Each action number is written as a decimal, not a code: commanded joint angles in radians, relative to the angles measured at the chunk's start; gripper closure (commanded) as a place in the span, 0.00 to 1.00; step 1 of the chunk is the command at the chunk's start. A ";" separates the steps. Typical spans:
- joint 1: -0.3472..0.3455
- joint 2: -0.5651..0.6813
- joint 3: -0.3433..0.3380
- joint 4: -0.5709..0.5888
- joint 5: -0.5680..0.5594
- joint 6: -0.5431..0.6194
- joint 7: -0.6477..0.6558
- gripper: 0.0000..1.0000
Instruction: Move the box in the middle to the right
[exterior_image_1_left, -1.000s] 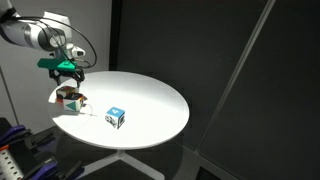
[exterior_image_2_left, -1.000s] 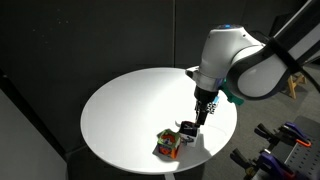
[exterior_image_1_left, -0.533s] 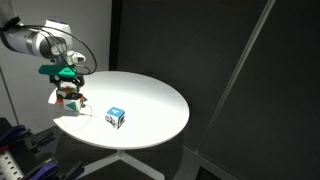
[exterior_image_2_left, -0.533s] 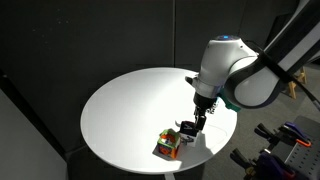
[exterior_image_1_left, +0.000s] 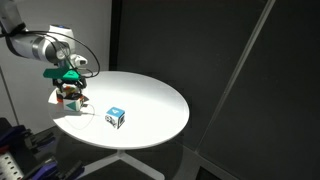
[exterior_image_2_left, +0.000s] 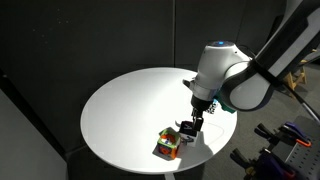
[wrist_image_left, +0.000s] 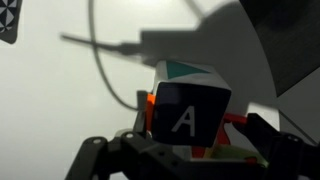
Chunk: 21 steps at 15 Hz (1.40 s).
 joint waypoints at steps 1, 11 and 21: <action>-0.007 0.038 -0.003 0.027 -0.038 0.017 0.017 0.00; 0.003 0.094 -0.018 0.042 -0.074 0.050 0.023 0.00; 0.015 0.128 -0.040 0.053 -0.106 0.086 0.029 0.00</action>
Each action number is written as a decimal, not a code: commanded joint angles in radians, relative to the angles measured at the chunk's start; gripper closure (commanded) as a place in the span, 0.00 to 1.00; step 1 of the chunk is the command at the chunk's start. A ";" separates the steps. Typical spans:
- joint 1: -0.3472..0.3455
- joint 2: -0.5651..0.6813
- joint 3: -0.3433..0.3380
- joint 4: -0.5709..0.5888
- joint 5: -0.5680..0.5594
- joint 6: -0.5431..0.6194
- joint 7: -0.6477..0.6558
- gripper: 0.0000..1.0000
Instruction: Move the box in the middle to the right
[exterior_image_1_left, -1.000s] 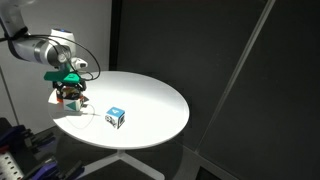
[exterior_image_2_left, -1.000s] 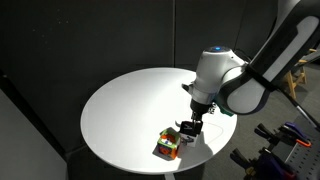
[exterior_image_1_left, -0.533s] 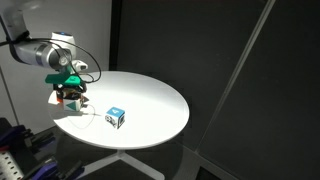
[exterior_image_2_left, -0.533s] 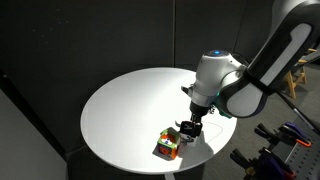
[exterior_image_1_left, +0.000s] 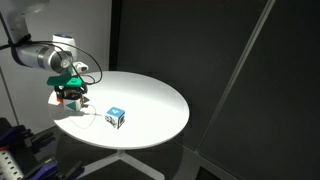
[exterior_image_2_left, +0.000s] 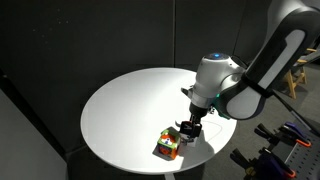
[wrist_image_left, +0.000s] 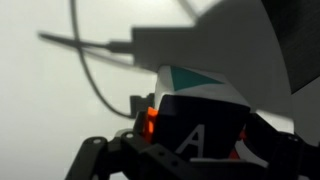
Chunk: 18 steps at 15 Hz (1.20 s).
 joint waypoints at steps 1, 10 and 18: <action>0.013 0.015 -0.017 0.018 -0.036 0.010 0.028 0.00; 0.021 0.007 -0.016 0.024 -0.025 -0.016 0.049 0.57; 0.118 -0.065 -0.127 0.012 0.010 -0.060 0.364 0.91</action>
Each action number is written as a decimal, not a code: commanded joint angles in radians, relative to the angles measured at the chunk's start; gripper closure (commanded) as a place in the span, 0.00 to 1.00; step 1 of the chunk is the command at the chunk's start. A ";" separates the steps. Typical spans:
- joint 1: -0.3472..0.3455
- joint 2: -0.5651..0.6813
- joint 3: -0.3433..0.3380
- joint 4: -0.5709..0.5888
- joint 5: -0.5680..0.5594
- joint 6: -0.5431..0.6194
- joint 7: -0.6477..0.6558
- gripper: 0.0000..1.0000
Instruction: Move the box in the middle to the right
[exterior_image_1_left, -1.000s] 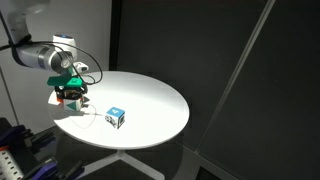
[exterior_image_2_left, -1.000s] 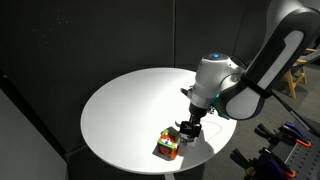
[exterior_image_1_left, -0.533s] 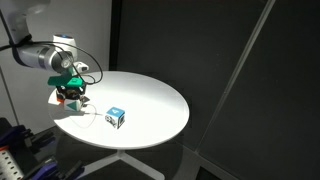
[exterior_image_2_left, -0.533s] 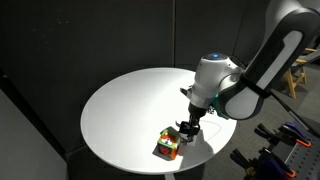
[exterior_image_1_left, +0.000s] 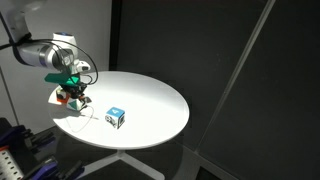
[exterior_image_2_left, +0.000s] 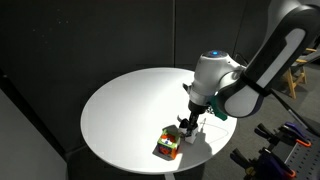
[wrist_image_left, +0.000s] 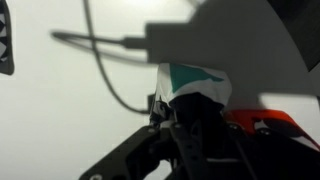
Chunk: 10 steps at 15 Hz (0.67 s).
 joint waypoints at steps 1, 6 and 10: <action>0.040 -0.060 -0.054 -0.005 0.015 -0.048 0.148 0.93; 0.053 -0.105 -0.124 -0.003 0.010 -0.080 0.337 0.94; 0.028 -0.129 -0.152 0.002 0.031 -0.120 0.457 0.94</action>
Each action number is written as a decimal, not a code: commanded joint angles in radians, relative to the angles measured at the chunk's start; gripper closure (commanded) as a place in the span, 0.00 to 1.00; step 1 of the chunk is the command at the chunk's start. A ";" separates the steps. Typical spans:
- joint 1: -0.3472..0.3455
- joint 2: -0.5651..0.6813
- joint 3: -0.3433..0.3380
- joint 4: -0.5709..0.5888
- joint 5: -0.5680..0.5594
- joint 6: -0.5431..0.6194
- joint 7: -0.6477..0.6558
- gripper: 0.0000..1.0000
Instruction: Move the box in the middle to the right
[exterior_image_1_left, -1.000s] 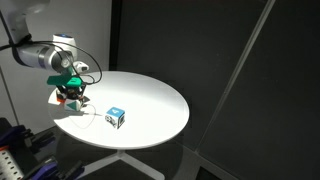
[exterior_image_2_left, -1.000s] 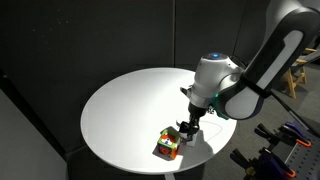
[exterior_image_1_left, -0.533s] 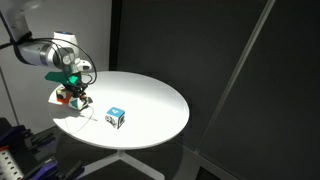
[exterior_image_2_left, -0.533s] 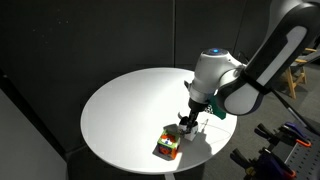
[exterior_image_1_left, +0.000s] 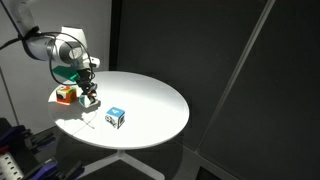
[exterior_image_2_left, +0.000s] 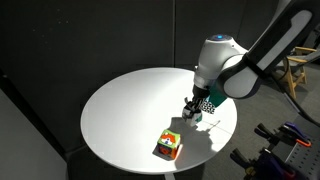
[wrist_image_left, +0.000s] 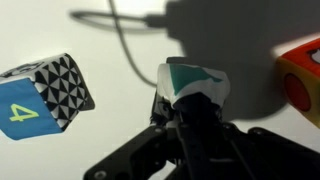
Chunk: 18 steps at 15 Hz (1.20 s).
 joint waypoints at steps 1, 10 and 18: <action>-0.014 -0.044 -0.022 0.002 0.036 -0.064 0.104 0.94; -0.055 -0.052 -0.029 0.001 0.034 -0.050 0.206 0.83; -0.056 -0.054 -0.029 0.001 0.034 -0.050 0.214 0.83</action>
